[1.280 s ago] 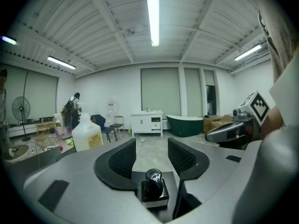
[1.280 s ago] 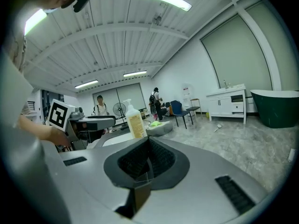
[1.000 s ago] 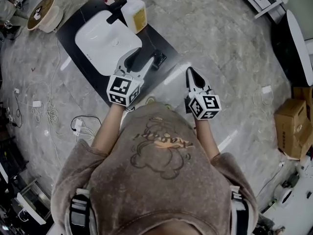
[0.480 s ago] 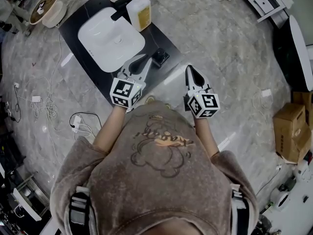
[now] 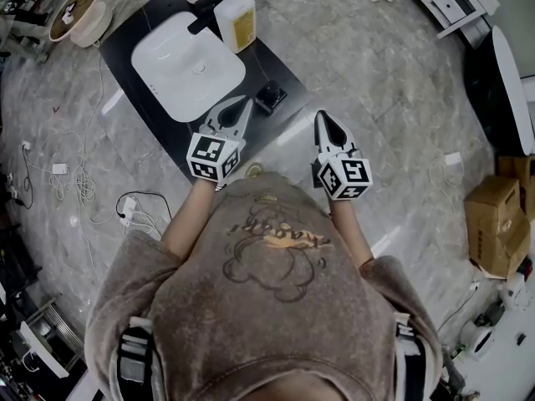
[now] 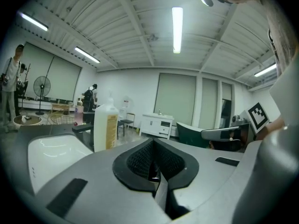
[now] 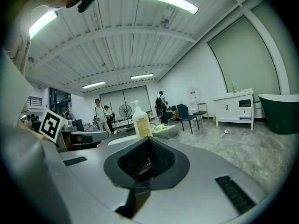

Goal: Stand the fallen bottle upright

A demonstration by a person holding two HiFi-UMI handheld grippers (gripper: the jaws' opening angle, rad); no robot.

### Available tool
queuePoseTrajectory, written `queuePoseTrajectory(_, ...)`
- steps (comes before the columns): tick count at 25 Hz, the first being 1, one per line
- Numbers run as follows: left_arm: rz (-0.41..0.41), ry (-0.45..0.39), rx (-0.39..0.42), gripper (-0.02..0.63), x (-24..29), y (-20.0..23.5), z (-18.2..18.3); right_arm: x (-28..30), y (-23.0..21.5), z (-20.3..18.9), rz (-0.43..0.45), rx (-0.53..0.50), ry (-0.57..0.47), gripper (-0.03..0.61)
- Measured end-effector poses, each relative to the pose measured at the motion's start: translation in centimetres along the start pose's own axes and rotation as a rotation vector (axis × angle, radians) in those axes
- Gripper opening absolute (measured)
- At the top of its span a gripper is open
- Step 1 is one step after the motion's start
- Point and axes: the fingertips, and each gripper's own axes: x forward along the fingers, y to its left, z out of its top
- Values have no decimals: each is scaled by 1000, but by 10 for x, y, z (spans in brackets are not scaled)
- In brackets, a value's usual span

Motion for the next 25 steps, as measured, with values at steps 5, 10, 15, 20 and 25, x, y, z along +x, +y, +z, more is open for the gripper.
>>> queuePoseTrajectory(5, 21, -3, -24, 18, -3, 4, -6, -2, -1, -1, -4, 9, -5, -3)
queuePoseTrajectory(10, 31, -12, -46, 18, -7, 9, -5, -3, 0, -2, -8, 8, -8, -3)
queuePoseTrajectory(15, 34, -15, -55, 18, -9, 9, -3, -5, 2, -1, -8, 11, -16, -3)
queuePoseTrajectory(20, 35, -15, -87, 18, -11, 10, -4, -8, 3, -2, -10, 11, -12, -3)
queuePoseTrajectory(25, 34, -8, -93, 18, -10, 12, -5, -8, 3, -4, -11, 15, -5, -3)
